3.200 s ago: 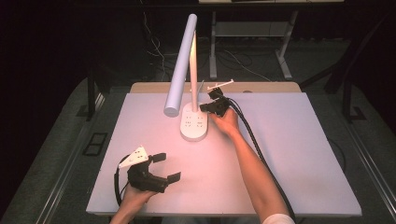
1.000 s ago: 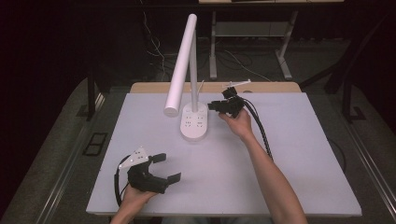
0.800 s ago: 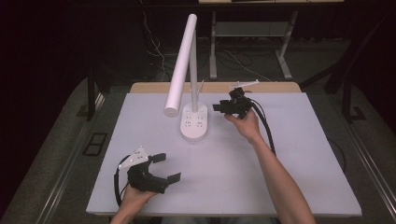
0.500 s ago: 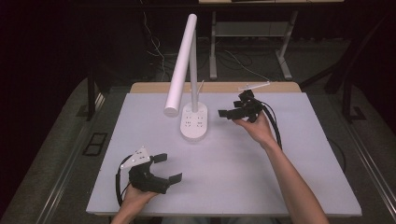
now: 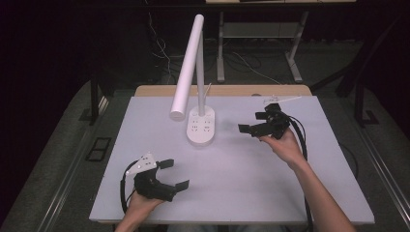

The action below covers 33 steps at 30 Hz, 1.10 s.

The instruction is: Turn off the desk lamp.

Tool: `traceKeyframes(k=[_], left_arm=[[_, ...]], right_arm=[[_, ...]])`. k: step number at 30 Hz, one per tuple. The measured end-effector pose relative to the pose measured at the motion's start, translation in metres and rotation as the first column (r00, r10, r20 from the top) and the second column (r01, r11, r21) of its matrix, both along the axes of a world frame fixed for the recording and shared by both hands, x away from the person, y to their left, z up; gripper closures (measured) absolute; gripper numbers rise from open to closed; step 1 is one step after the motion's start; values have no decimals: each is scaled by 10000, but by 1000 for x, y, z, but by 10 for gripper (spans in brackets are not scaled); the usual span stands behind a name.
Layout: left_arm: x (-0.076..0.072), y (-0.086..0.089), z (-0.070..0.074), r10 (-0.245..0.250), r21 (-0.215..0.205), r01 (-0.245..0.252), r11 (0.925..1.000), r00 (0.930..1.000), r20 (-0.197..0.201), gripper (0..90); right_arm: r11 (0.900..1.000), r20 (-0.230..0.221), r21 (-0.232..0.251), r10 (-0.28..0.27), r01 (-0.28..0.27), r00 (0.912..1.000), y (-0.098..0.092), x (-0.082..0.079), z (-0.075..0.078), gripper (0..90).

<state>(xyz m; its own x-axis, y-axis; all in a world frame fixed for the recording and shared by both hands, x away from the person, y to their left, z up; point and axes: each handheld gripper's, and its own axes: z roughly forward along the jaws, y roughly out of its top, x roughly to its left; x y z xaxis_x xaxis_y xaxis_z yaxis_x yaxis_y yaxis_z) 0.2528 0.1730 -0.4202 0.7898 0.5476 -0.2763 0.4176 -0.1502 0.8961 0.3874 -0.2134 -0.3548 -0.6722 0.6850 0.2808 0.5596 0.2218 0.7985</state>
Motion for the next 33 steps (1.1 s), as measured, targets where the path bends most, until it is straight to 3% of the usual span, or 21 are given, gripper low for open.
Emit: traceKeyframes(k=[3,10,15,21,27,33], left_arm=[[0,0,0,-16,15,16,10000,10000,18,0],[0,1,0,24,32,-24,10000,10000,25,0],[0,1,0,63,42,-63,10000,10000,30,0],[-2,2,1,73,55,-73,10000,10000,25,0],[-2,2,1,70,80,-70,9999,10000,39,0],[-2,2,1,71,87,-72,9999,10000,43,0]], right_arm=[[9998,123,181,117,-119,9999,-4,-11,4,5],[9997,453,89,210,-214,9988,-13,-34,5,6],[9999,291,69,90,-92,9995,-27,-56,-5,6],[9997,427,177,-171,164,9989,-43,-79,-17,6],[9986,306,229,-474,467,9984,-54,-96,-29,6],[9959,616,249,-885,871,9942,-64,-115,-41,6]])
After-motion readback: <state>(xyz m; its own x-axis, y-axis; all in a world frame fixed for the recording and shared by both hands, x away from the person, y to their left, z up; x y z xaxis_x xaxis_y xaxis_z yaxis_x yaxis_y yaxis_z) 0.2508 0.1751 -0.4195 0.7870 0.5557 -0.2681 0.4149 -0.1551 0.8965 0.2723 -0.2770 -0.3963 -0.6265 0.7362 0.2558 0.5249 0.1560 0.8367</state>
